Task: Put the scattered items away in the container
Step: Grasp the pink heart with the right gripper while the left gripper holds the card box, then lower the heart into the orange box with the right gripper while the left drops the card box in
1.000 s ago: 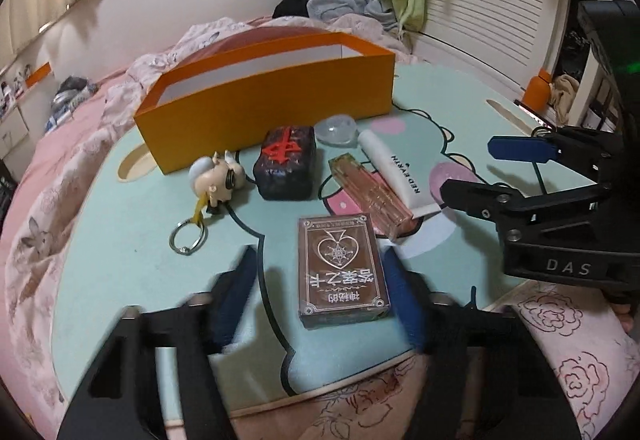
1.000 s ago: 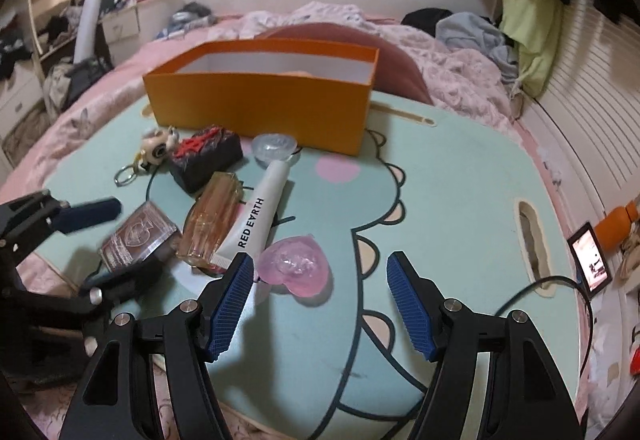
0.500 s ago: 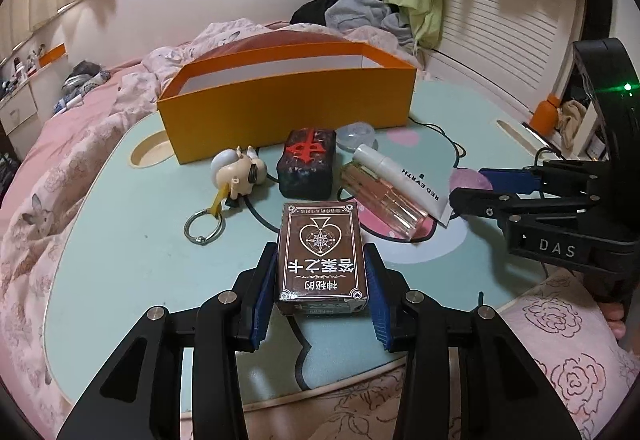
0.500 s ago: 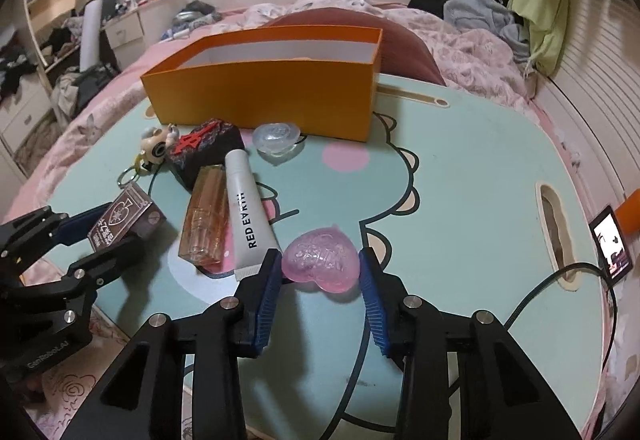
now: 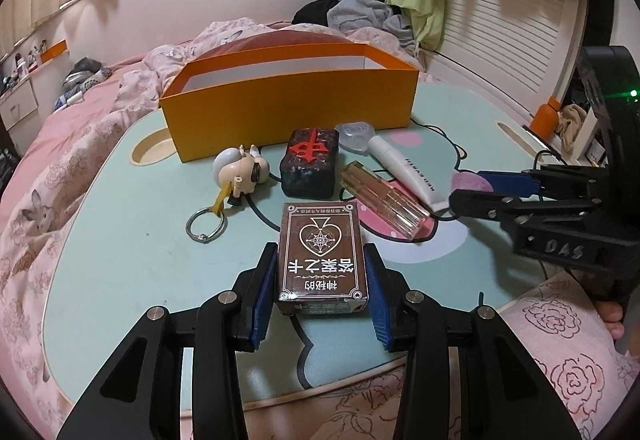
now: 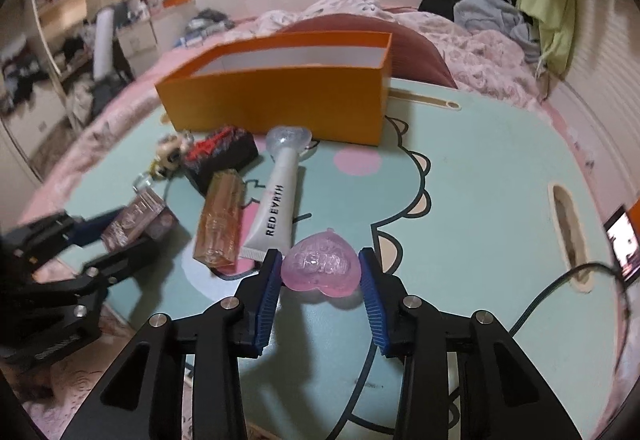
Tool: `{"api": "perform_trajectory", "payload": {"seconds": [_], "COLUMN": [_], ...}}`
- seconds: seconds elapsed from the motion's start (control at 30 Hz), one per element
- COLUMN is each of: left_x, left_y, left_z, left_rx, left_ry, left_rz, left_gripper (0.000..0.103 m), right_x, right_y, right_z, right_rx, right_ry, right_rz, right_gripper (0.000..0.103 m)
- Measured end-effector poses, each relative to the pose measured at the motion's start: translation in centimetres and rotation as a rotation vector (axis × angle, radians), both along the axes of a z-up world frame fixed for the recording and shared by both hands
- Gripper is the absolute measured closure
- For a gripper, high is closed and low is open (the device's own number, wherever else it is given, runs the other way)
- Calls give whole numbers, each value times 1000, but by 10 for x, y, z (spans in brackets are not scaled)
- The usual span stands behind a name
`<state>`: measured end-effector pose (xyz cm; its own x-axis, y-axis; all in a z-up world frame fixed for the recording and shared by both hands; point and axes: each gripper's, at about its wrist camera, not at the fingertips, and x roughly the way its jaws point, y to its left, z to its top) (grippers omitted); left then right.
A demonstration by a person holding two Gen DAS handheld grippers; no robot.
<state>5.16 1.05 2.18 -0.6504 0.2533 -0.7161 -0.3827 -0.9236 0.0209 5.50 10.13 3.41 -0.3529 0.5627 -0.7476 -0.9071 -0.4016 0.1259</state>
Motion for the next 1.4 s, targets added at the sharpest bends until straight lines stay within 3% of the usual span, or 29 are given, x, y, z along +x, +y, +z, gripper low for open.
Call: {"api": "perform_trajectory", "payload": {"seconds": [0.17,0.4,0.73,0.97,1.13,1.23,1.4], "left_x": [1,1,-11,-39,-70,-89,-125], "left_y": [0,-6,-13,-14,-21,-19,-21], "left_z": [1,8,24,55,72,79,82], "left_rx": [2,27,91,98,167,149,158], "left_ry": [6,15,15,64,55,64,46], "left_rz": [2,9,24,28,69,85,112], "left_gripper": [61,61,61,61,61,61,61], "right_x": [11,3,-14,-40,-51,-58,-64], "right_y": [-3,-8,2,21,44,58,92], "right_z": [8,19,41,63,79,86,88], "right_rx": [16,62,85,137,155,169,126], "right_ry": [59,22,48,1,5,-11,-11], "right_rz": [-30,-25,23,46,37,28,-15], "right_gripper": [65,65,65,65,65,65,65]}}
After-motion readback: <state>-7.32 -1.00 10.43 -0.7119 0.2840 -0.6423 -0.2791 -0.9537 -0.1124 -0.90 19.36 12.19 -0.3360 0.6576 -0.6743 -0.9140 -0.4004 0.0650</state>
